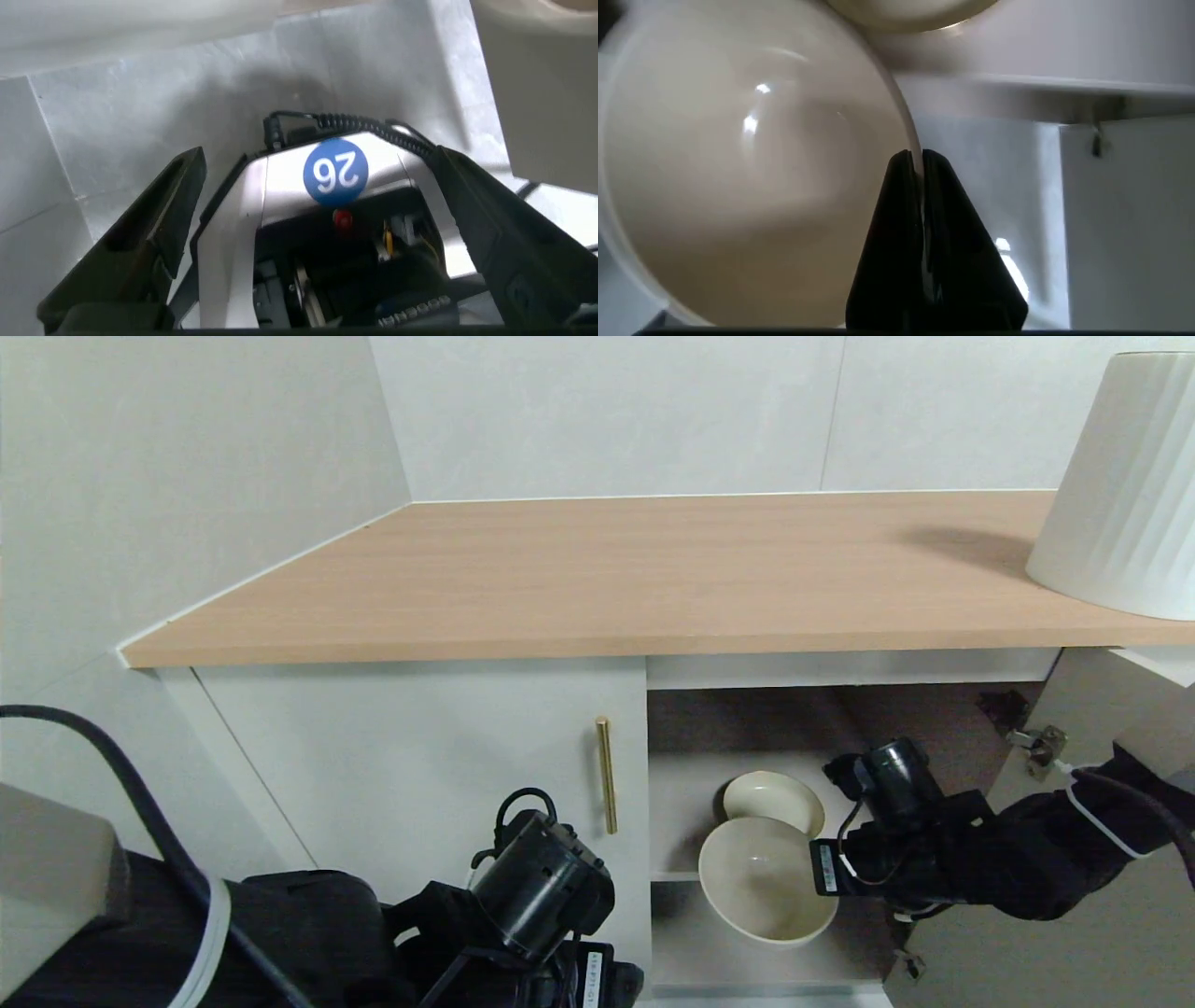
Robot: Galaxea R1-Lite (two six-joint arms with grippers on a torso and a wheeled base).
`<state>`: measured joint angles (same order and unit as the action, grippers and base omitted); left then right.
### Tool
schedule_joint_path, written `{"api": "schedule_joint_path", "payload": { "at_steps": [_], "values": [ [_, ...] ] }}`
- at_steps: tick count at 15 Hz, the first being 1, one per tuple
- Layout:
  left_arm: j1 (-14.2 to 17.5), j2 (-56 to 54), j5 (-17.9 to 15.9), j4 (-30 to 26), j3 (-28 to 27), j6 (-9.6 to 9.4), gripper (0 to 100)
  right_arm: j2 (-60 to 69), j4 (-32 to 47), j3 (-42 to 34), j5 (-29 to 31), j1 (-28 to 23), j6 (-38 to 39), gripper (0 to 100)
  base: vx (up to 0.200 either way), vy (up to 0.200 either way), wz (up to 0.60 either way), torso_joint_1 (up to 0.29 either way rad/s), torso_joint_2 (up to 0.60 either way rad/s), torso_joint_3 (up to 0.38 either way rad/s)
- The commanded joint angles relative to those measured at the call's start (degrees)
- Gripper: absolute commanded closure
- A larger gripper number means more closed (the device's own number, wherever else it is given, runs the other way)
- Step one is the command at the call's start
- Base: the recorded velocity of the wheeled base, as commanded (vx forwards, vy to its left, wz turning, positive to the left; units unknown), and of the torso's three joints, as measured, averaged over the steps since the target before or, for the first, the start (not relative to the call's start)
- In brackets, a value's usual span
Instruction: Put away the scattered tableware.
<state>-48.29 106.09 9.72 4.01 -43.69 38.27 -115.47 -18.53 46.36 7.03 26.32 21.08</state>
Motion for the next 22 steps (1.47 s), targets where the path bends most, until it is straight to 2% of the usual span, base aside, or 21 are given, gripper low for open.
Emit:
{"api": "schedule_joint_path", "payload": {
  "at_steps": [1, 2, 5, 10, 14, 22],
  "values": [
    [0.03, -0.1, 0.04, 0.12, 0.01, 0.05, 0, -1.25, -2.3, 0.05, 0.44, -1.71, 0.28, 100, 0.0, 0.0, 0.0, 0.0, 0.0, 0.0],
    [0.03, -0.1, 0.04, 0.12, -0.08, 0.05, 0, -1.25, -2.65, 0.13, 0.61, -1.97, 0.37, 100, 0.0, 0.0, 0.0, 0.0, 0.0, 0.0],
    [0.03, -0.1, 0.04, 0.12, 0.01, 0.05, 0, 1.12, -2.83, 1.1, 0.88, -3.2, 7.66, 100, 0.0, 0.0, 0.0, 0.0, 0.0, 0.0],
    [0.03, -0.27, 0.04, 0.12, 0.01, 0.05, 0, 2.09, -5.82, 1.36, 1.14, -4.96, 11.53, 100, 0.0, 0.0, 0.0, 0.0, 0.0, 0.0],
    [0.03, -0.1, 0.04, 0.12, -0.08, 0.05, 0, -2.66, -10.3, 3.21, 6.68, -6.02, 12.41, 100, 0.0, 0.0, 0.0, 0.0, 0.0, 0.0],
    [0.03, -0.19, 0.04, 0.12, -0.08, 0.05, 0, -10.65, -10.47, 10.15, 9.75, -6.81, 18.21, 100, 0.0, 0.0, 0.0, 0.0, 0.0, 0.0]
  ]
}}
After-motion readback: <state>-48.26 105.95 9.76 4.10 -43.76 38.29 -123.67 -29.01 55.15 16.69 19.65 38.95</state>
